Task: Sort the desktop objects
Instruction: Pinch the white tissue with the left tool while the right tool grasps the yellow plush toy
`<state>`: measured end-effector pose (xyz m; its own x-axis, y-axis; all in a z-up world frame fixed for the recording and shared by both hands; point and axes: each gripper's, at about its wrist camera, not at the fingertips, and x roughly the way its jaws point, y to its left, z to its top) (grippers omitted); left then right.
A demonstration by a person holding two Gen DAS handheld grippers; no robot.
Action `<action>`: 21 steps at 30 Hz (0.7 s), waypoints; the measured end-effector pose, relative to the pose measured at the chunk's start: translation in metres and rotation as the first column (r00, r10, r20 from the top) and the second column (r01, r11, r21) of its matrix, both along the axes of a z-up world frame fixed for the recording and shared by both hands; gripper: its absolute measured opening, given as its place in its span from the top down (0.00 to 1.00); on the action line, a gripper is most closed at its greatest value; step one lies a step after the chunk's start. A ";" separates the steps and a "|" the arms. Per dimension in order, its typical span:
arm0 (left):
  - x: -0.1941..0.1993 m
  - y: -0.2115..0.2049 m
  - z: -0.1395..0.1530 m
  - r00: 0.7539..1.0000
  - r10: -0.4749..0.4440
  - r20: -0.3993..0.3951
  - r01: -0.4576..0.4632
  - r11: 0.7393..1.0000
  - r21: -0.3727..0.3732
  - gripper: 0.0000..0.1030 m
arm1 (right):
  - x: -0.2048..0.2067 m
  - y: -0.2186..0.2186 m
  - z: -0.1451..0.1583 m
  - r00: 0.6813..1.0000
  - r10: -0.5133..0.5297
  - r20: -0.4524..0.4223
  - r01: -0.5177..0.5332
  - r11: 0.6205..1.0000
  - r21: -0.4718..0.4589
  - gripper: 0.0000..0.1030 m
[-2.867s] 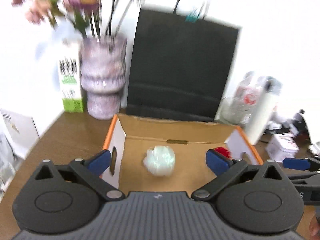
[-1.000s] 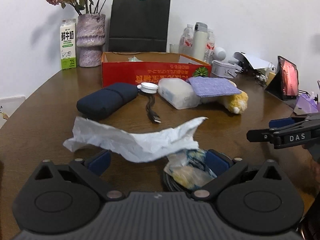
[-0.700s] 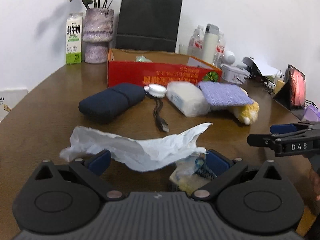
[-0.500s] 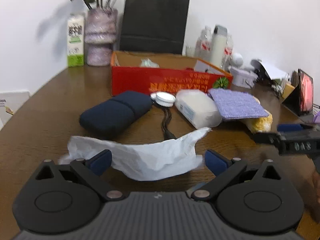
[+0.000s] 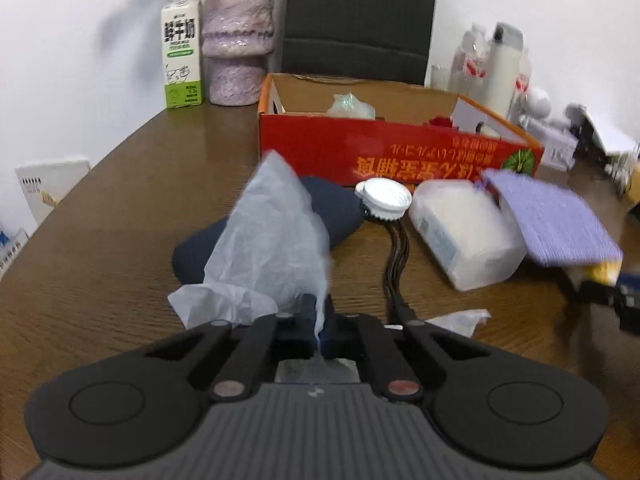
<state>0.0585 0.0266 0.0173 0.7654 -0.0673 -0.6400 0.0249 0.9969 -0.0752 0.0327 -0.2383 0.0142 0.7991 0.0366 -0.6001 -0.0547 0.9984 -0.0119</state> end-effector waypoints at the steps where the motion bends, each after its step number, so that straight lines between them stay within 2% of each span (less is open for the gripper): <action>1: -0.007 0.003 0.003 1.000 0.001 0.022 -0.001 1.000 -0.026 0.98 | -0.007 -0.002 0.001 1.000 0.000 0.003 0.000 1.000 0.008 0.62; 5: -0.045 0.007 0.021 0.995 0.000 0.098 0.006 0.999 -0.052 0.98 | -0.040 -0.010 0.011 1.000 0.008 0.025 -0.009 0.999 0.037 0.63; 8: -0.076 0.014 0.038 0.991 -0.013 0.130 0.030 0.991 -0.129 0.98 | -0.067 -0.015 0.022 0.999 0.034 0.041 -0.036 0.998 0.050 0.63; 12: -0.113 0.013 0.061 0.981 -0.005 0.195 0.036 0.987 -0.157 0.98 | -0.101 -0.019 0.045 0.993 0.054 0.101 -0.063 0.994 0.086 0.66; 14: -0.124 0.012 0.070 0.973 -0.015 0.229 0.052 0.986 -0.156 0.98 | -0.113 -0.019 0.057 0.989 0.067 0.135 -0.081 0.992 0.101 0.69; 15: -0.130 0.011 0.073 0.970 -0.016 0.243 0.054 0.987 -0.148 0.98 | -0.120 -0.018 0.062 0.985 0.074 0.153 -0.090 0.991 0.102 0.76; 16: -0.132 0.011 0.075 0.968 -0.020 0.249 0.057 0.988 -0.145 0.98 | -0.125 -0.017 0.065 0.982 0.075 0.175 -0.093 0.991 0.101 0.97; 17: -0.134 0.011 0.075 0.968 -0.020 0.249 0.057 0.988 -0.142 0.98 | -0.129 -0.016 0.066 0.980 0.073 0.184 -0.091 0.992 0.092 1.00; 21: -0.139 0.009 0.062 0.977 -0.022 0.213 0.054 0.988 -0.144 0.98 | -0.135 -0.012 0.059 0.985 0.033 0.171 -0.045 0.997 0.065 0.94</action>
